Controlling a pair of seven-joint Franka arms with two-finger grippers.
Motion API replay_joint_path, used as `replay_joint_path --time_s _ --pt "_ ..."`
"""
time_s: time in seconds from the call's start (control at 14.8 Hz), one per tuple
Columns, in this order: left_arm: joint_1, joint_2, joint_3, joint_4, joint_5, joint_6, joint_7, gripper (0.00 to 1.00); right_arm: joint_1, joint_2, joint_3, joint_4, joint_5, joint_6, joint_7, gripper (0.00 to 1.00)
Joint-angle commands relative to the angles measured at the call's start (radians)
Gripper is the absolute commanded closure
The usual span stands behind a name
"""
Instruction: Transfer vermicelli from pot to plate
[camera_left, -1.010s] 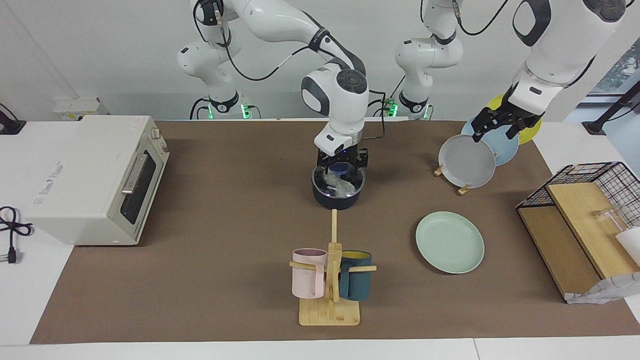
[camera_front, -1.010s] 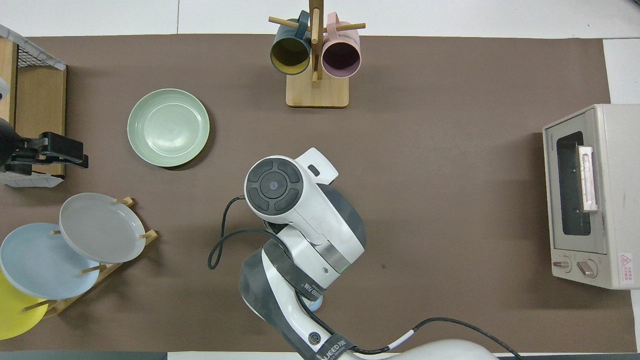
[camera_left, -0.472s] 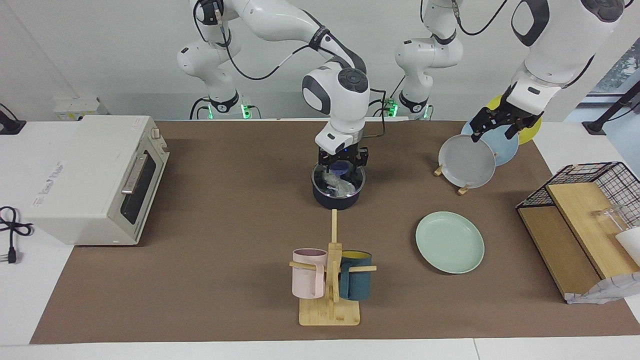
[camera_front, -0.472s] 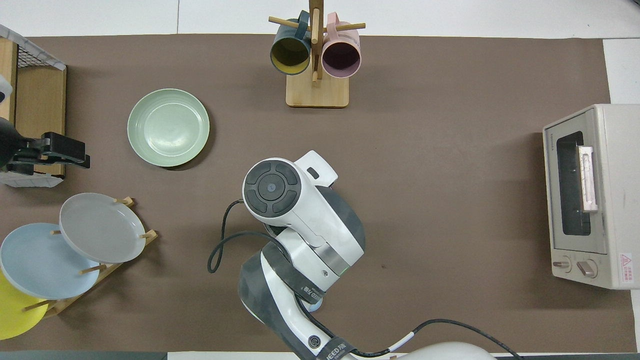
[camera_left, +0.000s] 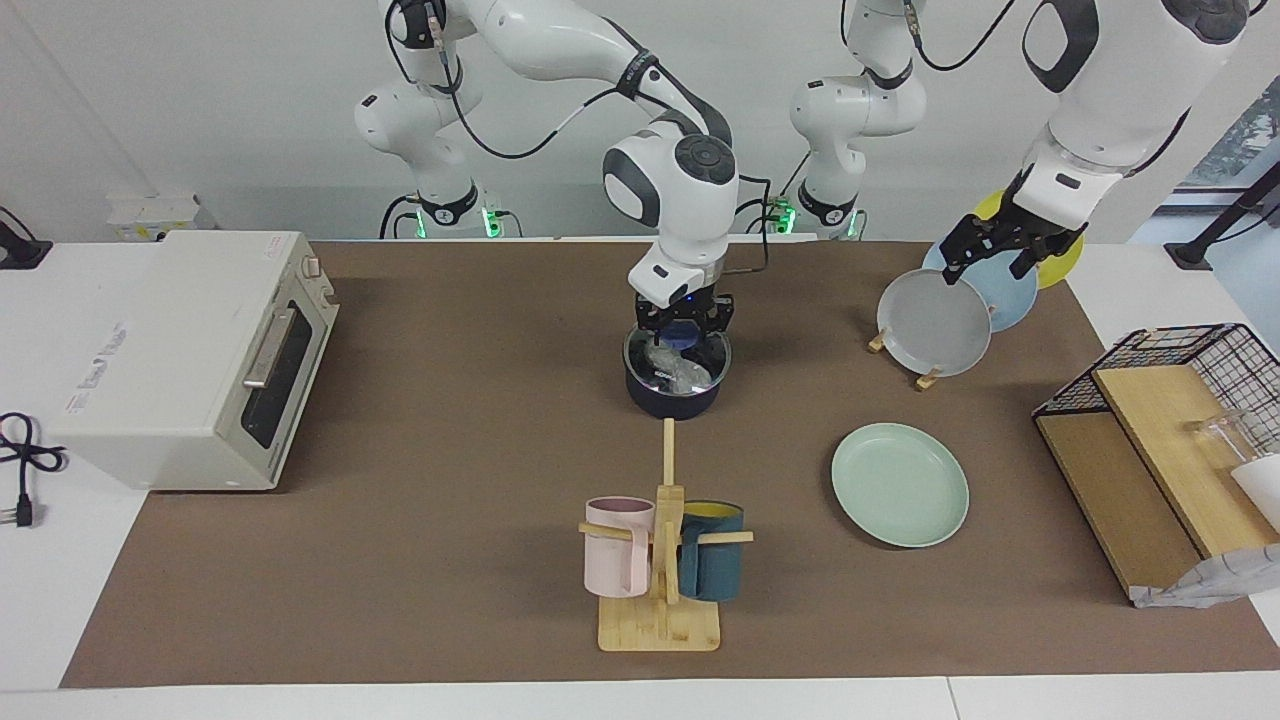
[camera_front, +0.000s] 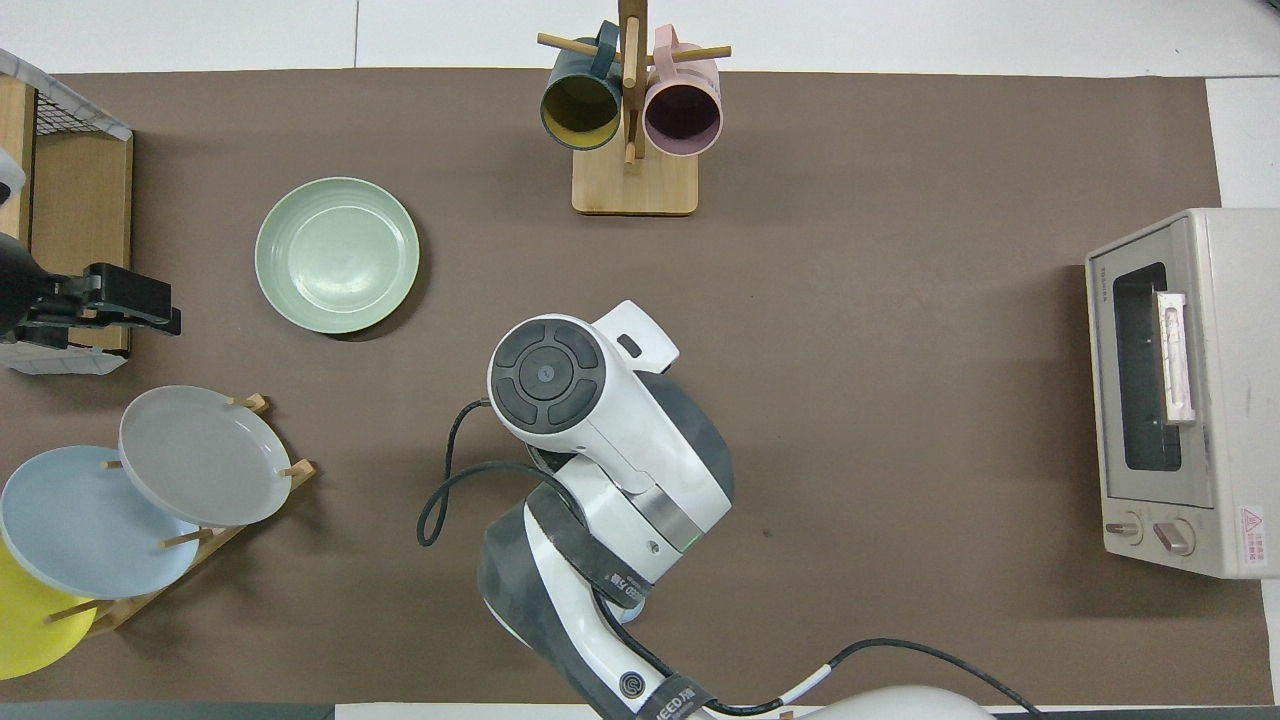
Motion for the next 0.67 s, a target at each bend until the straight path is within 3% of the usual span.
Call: replay_joint_path --time_s 0.0,0.61 --pt "-0.009 -0.027 0.001 -0.032 0.019 0.027 -0.002 0.0 -0.002 -0.025 0.005 -0.022 0.022 0.009 -0.031 0.42" --pt "-0.009 -0.027 -0.001 -0.032 0.019 0.033 0.003 0.0 -0.025 -0.064 -0.001 0.074 0.021 -0.15 -0.097 0.44"
